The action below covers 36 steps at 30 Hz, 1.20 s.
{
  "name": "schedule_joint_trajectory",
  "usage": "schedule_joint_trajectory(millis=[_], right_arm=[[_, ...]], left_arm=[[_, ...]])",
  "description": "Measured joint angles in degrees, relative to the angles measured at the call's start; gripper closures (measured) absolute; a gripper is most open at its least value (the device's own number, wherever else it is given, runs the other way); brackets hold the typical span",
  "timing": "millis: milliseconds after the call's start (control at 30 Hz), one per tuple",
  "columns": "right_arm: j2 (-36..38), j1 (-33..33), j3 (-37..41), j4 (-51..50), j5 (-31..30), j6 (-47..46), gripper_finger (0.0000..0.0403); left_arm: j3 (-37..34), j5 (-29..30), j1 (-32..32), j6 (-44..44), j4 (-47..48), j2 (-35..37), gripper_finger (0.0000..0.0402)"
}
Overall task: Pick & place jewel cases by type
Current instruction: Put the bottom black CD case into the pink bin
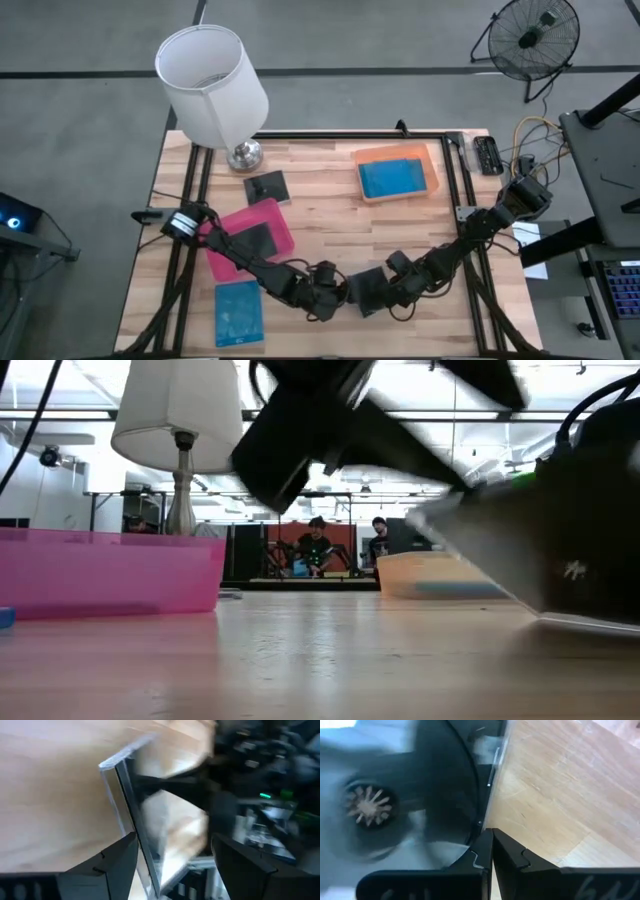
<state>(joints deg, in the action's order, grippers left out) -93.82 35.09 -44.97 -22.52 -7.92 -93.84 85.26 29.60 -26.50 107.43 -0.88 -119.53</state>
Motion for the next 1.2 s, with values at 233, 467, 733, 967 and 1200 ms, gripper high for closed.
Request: schedule_joint_trajectory(millis=[233,467,733,967,1200], right_arm=[[0.0,0.0,0.0,0.0,-0.2,0.4,0.0395],[0.0,0.0,0.0,0.0,-0.1,0.6,0.0395],[0.0,0.0,0.0,0.0,0.1,0.8,0.0395],[0.0,-0.1,0.0,0.0,0.2,0.8,0.0395],[0.0,-0.1,0.0,0.0,0.3,0.8,0.0394]], left_arm=[[1.4,1.4,0.3,-2.8,-0.7,0.1,0.0166],[1.1,0.5,0.2,-3.3,0.3,-0.1,0.0166],[1.0,0.3,0.2,-3.5,0.5,-0.2,0.0166],[0.8,0.0,0.2,-3.6,0.6,-0.2,0.0166],[0.8,-0.4,0.2,-3.9,0.7,-0.2,0.0166]])
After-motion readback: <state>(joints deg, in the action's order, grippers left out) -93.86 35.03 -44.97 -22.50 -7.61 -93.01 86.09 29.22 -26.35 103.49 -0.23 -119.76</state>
